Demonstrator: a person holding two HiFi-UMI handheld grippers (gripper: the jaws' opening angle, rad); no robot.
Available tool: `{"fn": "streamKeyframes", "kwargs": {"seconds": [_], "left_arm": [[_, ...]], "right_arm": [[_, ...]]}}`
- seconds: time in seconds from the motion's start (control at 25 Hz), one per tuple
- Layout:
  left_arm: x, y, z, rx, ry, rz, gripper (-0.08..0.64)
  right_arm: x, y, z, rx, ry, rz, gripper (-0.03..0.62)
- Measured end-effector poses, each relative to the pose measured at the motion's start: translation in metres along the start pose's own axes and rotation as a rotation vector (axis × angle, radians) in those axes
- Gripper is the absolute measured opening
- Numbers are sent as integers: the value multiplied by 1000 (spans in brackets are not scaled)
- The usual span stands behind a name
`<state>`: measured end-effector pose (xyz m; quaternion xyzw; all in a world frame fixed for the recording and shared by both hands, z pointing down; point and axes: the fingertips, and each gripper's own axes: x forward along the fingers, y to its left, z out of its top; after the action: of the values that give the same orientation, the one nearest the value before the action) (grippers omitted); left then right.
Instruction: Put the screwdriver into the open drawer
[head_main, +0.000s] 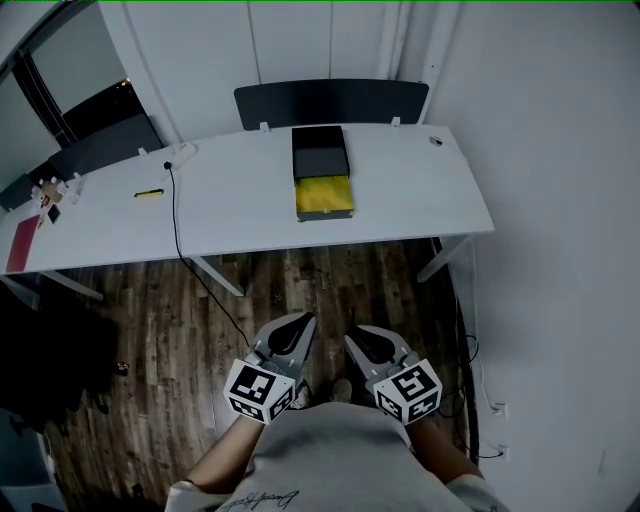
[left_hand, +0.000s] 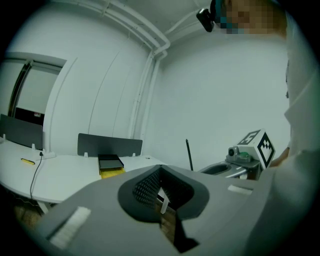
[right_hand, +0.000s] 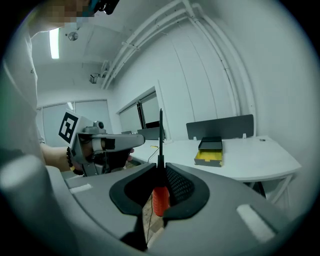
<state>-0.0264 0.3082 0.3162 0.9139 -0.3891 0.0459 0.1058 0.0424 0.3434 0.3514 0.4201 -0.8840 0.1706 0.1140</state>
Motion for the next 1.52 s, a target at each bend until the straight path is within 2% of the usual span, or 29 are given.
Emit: {"fn": "streamKeyframes", "kwargs": {"seconds": [0.32,0.8,1.16,1.52], "left_arm": [[22,-12,2,-3,-35,36,1],[43,0,0,5,-33,80,0],[76,47,2,-5,-32,91,0],[128,111,7,-26,-16,90,0]], "right_arm": [[-13,-31,13,11,-65,49,74],[2,-55,6,27,-42,63,74],[47,-85,22,30,-49,51,74],[113,-127,41,26,-15,38,74]]}}
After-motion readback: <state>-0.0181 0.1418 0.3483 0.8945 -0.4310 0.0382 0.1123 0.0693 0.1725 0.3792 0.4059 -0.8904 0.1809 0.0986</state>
